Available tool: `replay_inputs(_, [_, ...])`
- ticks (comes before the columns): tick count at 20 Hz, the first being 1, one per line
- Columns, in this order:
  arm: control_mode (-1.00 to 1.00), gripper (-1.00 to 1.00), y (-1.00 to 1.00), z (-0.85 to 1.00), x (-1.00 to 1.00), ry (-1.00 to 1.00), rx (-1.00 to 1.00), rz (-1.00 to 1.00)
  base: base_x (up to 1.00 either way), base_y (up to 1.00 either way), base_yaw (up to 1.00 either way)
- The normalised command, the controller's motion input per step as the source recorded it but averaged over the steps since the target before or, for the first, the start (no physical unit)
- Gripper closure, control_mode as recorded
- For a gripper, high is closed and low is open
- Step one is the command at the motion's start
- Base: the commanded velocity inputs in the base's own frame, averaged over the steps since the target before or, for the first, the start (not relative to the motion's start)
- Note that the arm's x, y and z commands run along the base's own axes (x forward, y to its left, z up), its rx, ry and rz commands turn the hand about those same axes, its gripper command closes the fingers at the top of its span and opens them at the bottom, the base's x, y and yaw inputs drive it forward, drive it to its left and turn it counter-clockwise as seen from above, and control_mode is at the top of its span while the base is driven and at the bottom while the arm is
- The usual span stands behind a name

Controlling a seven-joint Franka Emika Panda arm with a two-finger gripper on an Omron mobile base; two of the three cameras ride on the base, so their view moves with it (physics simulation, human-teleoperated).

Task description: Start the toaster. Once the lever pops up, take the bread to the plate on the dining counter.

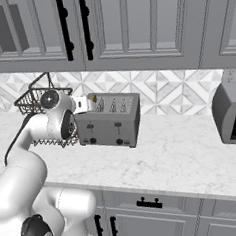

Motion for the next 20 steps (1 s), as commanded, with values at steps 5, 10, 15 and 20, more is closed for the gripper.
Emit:
replay_inputs(5, [-1.00,-1.00,0.00,0.00,0.00,0.00,0.00,0.00,0.00,0.00,0.00])
replay_inputs(10, [-1.00,-1.00,0.00,0.00,0.00,0.00,0.00,0.00,0.00,0.00,0.00])
replay_inputs(15, [-1.00,-1.00,0.00,0.00,0.00,0.00,0.00,0.00,0.00,0.00,0.00])
replay_inputs(20, [-1.00,-1.00,0.00,0.00,0.00,0.00,0.00,0.00,0.00,0.00,0.00])
